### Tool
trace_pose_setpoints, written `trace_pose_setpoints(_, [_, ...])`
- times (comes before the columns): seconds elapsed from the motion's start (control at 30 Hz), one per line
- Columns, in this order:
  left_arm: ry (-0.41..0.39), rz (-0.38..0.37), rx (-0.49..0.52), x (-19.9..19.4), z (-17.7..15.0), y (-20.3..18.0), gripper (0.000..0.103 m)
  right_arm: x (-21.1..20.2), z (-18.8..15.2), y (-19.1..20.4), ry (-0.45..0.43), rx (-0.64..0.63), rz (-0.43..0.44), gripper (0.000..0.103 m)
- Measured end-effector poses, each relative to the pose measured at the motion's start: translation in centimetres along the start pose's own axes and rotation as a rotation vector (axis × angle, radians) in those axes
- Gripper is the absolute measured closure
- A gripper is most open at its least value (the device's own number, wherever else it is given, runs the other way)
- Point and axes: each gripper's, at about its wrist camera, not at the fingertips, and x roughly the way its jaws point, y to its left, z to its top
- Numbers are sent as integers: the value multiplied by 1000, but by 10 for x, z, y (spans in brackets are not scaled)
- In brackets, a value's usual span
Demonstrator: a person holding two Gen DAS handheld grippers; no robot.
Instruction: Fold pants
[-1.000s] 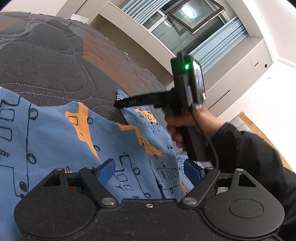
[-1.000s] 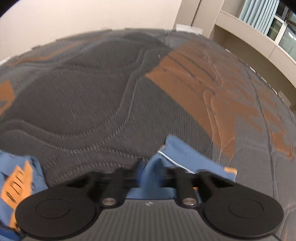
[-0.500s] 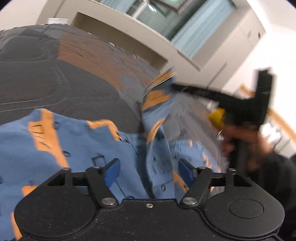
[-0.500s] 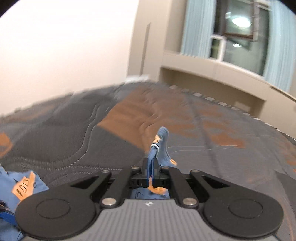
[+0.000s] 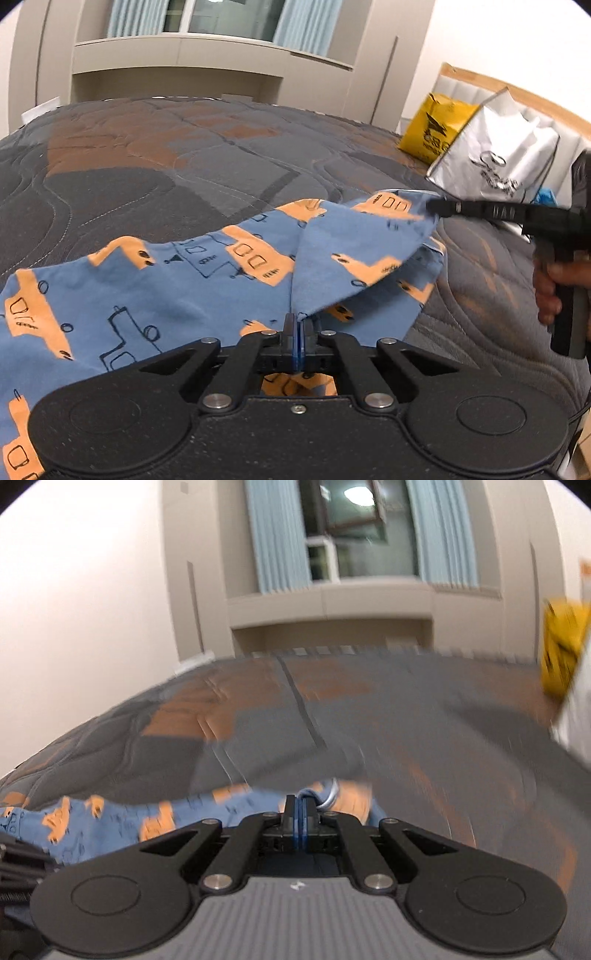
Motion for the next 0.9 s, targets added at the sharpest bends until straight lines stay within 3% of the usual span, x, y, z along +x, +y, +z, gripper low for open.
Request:
trace_pose_setpoints(0.07, [10,4,30,-1,-1,-4,103,-2,-16,-17,43,53,12,100])
trace_pose_setpoints(0.17, [18,19,77,-3,-5,-10,103,-8,-37,-39,105,147,57,89])
trace_pose_setpoints(0.23, [23,25,92,-5,-6,-12,103,-9,-45,-51,135,194,86,74])
trace_pose_setpoints(0.3, [27,28,93,-5,-5,-11,103,-10,-47,-59,134,228,98,52])
trace_pose_setpoints(0.33, [29,27,91,-6,-5,-11,103,-11,-48,-63,128,243,103,51])
trace_pose_setpoints(0.53, [31,29,92,-5,-6,-12,103,-4,-20,-71,55,200,34,51])
trace_pose_setpoints(0.63, [29,33,91,-5,-7,-13,103,21,0,-75,75,182,24,53])
trace_pose_setpoints(0.8, [22,18,90,-5,-7,-14,103,62,16,-78,128,187,42,89])
trace_pose_setpoints(0.9, [19,5,86,-7,-7,-14,103,66,20,-75,147,181,69,95])
